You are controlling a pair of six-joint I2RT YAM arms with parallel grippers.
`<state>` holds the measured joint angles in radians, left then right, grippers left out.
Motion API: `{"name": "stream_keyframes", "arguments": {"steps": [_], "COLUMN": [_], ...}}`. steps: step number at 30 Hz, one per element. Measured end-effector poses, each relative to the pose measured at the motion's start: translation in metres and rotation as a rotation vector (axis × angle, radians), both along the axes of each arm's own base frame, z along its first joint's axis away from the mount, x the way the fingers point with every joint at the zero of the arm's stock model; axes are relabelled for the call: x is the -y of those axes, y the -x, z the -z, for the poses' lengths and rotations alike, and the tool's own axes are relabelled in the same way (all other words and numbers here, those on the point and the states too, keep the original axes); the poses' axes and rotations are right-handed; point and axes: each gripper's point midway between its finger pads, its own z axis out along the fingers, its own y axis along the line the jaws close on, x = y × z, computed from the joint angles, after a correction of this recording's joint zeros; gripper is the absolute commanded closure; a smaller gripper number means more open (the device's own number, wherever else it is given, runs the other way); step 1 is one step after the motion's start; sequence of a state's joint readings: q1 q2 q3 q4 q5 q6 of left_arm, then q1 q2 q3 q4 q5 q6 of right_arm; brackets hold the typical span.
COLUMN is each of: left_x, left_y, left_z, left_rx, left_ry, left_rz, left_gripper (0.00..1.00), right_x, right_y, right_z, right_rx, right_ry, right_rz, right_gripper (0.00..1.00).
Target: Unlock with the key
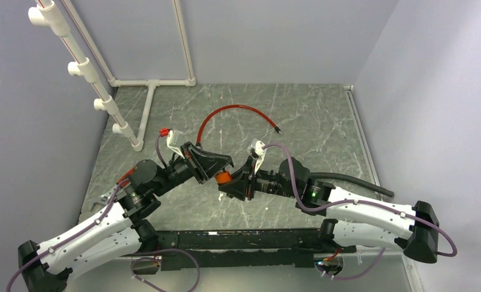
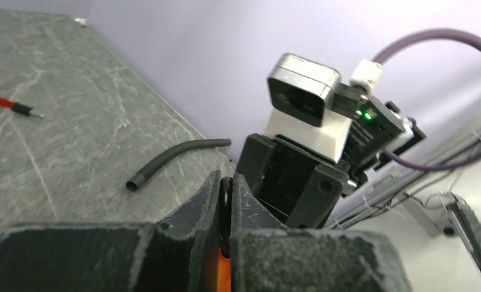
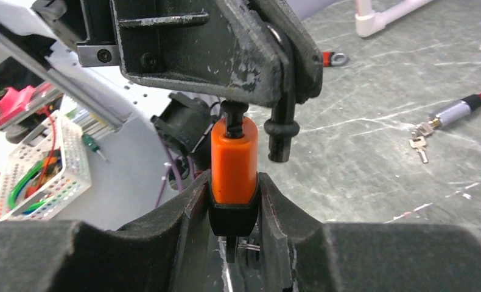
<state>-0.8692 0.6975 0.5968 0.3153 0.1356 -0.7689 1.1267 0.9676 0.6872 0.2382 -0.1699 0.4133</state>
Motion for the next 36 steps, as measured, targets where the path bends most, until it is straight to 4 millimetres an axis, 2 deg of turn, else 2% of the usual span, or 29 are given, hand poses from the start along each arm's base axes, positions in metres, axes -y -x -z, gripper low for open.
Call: {"name": "stream_keyframes", "arguments": {"steps": [7,13,18,19,21,23,24,25,28,31,36], "left_x": [0.01,0.014,0.015,0.015,0.015,0.014,0.013,0.012,0.007,-0.003,-0.04], "left_y": [0.028,0.049,0.057,0.058,0.057,0.054,0.052,0.049,0.041,0.032,0.021], "left_z": [-0.016,-0.021,-0.023,-0.023,-0.023,-0.021,-0.019,-0.016,-0.007,-0.008,-0.018], "left_rx": [0.161,0.24,0.263,0.259,0.246,0.232,0.227,0.215,0.161,0.122,0.085], "left_ry": [0.006,0.002,-0.015,-0.019,-0.028,-0.046,-0.061,-0.073,-0.122,-0.171,-0.231], "left_rz": [0.161,0.273,0.318,0.318,0.314,0.296,0.283,0.268,0.215,0.14,-0.046], "left_gripper": [1.0,1.0,0.96,0.92,0.73,0.26,0.11,0.02,0.01,0.01,0.01], "right_x": [-0.002,0.003,0.005,0.005,0.006,0.006,0.007,0.008,0.01,0.014,0.028], "right_y": [0.024,0.046,0.054,0.054,0.054,0.053,0.053,0.053,0.045,0.024,-0.044], "right_z": [-0.014,-0.019,-0.02,-0.02,-0.02,-0.019,-0.019,-0.02,-0.021,-0.014,0.013], "right_rx": [-0.014,-0.017,-0.013,-0.012,-0.013,-0.016,-0.014,-0.011,-0.003,-0.039,-0.171], "right_ry": [-0.025,-0.034,-0.036,-0.035,-0.029,-0.019,-0.018,-0.017,-0.014,0.012,0.053], "right_rz": [-0.152,-0.277,-0.324,-0.325,-0.324,-0.321,-0.32,-0.316,-0.265,-0.171,0.047], "right_gripper": [1.0,1.0,1.0,1.0,1.0,1.0,1.0,1.0,1.0,1.0,1.0]}}
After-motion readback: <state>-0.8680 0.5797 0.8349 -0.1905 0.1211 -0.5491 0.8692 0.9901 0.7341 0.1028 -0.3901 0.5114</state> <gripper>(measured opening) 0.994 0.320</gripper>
